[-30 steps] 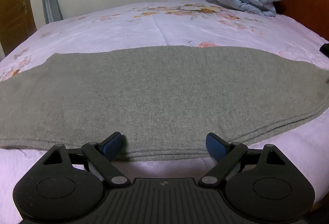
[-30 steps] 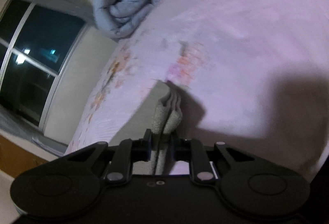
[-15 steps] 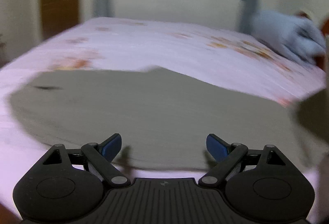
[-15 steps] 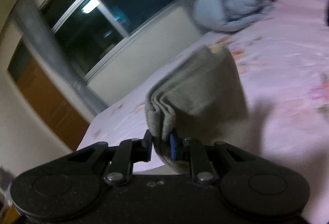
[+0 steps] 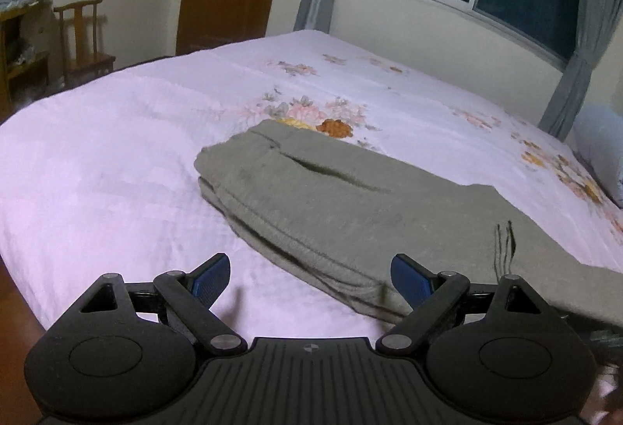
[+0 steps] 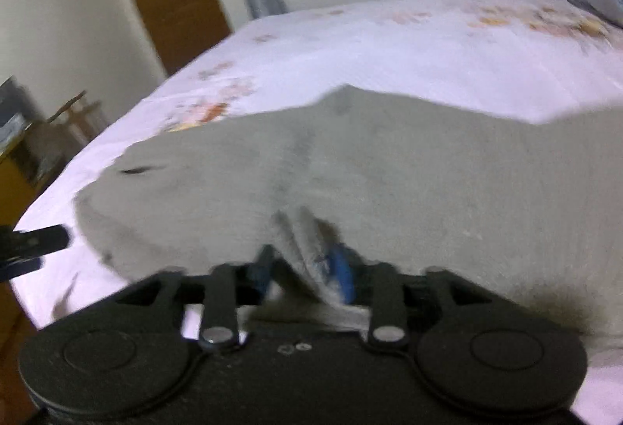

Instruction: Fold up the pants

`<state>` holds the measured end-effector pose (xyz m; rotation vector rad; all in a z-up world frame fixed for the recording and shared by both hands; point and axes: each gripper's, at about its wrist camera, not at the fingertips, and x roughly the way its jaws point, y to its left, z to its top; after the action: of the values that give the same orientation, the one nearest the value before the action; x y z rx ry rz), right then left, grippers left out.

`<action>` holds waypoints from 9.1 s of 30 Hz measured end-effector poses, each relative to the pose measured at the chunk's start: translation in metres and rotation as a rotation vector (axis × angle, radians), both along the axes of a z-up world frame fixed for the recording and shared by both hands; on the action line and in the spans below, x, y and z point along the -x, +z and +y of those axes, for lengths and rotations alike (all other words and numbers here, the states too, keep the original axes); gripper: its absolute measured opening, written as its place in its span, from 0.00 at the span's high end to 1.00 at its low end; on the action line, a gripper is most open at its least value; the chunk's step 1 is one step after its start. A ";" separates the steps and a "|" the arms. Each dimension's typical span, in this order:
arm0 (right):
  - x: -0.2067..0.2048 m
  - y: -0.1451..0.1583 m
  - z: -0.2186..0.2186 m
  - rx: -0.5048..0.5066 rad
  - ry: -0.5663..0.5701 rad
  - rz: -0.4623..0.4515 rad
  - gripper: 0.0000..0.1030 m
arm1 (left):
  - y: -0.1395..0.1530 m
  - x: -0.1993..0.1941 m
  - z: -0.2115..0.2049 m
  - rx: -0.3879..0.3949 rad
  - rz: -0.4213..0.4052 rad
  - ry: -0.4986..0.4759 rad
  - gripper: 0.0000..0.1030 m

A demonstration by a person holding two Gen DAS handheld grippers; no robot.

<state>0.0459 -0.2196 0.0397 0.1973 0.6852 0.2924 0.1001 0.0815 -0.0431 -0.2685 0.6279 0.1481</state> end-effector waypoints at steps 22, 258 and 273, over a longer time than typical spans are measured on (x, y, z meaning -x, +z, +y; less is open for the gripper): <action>0.014 0.022 -0.103 -0.034 -0.191 -0.085 0.76 | -0.010 -0.011 -0.019 0.029 0.035 -0.040 0.08; -0.022 -0.019 -0.249 -0.453 -0.027 0.049 0.63 | 0.053 -0.077 -0.192 0.303 0.080 -0.679 0.76; -0.120 0.033 -0.224 -0.393 0.115 -0.033 0.64 | 0.106 -0.155 -0.156 0.269 -0.050 -0.617 0.76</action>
<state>0.1654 -0.4439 0.0729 0.5273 0.6020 0.5397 0.2548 -0.0745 0.0632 -0.3244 0.6552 -0.5381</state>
